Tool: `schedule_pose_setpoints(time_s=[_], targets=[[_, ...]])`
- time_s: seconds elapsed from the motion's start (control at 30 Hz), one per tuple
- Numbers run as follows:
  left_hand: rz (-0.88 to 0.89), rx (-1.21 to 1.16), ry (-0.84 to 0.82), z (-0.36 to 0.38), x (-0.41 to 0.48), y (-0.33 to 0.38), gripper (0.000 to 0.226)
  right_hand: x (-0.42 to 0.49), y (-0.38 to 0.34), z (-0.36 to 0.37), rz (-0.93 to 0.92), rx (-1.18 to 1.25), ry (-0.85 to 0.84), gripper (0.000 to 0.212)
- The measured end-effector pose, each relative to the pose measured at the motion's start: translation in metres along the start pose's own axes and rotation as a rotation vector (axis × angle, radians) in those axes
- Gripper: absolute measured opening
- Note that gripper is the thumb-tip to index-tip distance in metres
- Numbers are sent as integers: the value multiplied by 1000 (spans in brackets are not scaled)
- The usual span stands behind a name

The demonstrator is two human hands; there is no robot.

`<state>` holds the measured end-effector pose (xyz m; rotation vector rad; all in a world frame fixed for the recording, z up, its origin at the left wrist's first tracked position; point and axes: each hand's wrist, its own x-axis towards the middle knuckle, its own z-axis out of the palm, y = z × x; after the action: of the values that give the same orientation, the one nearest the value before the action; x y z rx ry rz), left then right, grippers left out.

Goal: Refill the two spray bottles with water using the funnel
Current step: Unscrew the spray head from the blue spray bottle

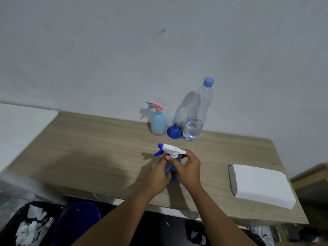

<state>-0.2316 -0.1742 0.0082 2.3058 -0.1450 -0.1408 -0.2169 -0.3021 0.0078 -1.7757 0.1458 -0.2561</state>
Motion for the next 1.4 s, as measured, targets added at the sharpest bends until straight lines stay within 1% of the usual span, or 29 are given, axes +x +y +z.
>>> schedule_pose_setpoints(time_s=[0.1,0.2,0.3,0.37,0.47,0.6,0.67,0.77,0.87,1.0,1.1,1.2,1.33,1.4], targets=[[-5,-7,11,2,1,-3,52,1,2,1,-21,34,2,28],[2,-14,9,1,2,-3,53,4,6,-3,-64,3,-49,31],[4,-5,-27,-3,4,-3,53,9,6,-9,-102,-42,-114,32],[16,6,-45,-4,5,-4,52,8,6,-11,-123,-70,-128,32],[29,48,-35,-5,3,-4,45,4,7,-10,-130,-101,-98,34],[19,-22,-8,-2,5,-6,52,4,5,-4,-14,-84,-39,42],[9,-48,-1,0,6,-8,51,6,8,0,21,-57,-11,40],[21,-53,-1,0,8,-12,48,6,10,2,-4,-11,-6,37],[25,-46,2,2,10,-15,46,9,9,-1,-29,-6,-52,37],[47,-48,-23,-3,13,-15,42,18,7,-13,-99,-73,-187,29],[45,-53,-54,-7,14,-14,44,20,7,-16,-122,-96,-254,26],[37,-54,-62,-8,14,-12,46,11,7,-16,-127,-82,-203,25],[36,-55,-51,-9,11,-12,45,2,5,-8,-39,9,-50,39],[36,-66,-31,-7,12,-14,45,3,5,-2,-20,21,-12,36]])
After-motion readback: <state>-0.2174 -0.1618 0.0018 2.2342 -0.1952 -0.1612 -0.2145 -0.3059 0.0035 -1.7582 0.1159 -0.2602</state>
